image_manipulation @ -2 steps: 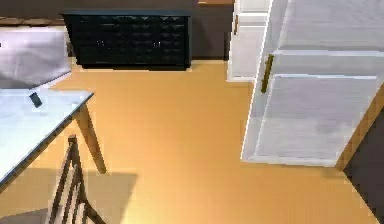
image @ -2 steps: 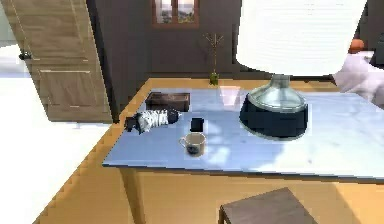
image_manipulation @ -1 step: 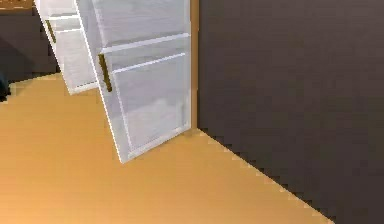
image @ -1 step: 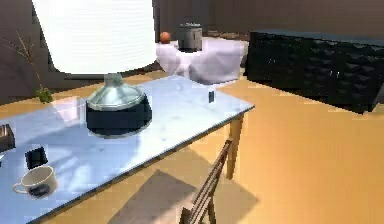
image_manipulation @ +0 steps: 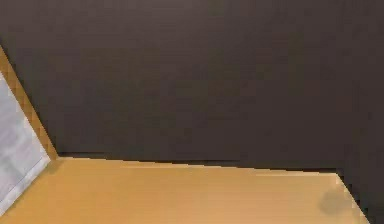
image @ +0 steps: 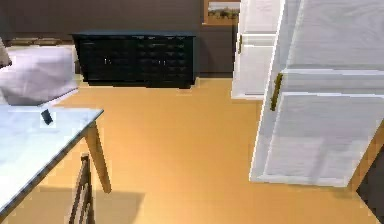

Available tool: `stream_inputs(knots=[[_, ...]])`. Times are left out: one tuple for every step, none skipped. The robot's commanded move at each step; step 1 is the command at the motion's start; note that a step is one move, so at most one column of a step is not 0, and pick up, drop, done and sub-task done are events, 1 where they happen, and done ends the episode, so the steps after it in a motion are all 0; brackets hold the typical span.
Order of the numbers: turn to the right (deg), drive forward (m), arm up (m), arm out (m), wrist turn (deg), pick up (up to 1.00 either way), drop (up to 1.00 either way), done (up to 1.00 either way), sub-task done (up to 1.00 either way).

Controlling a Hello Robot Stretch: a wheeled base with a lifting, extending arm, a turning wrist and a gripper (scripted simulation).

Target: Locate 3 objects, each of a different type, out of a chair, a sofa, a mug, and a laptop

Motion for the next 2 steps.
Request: stream_inputs(knots=[[45.0, 0.00, 0.00, 0.00, 0.0, 0.00, 0.00, 0.00, 0.00], [21.0, 0.00, 0.00, 0.00, 0.0, 0.00, 0.00, 0.00, 0.00]])
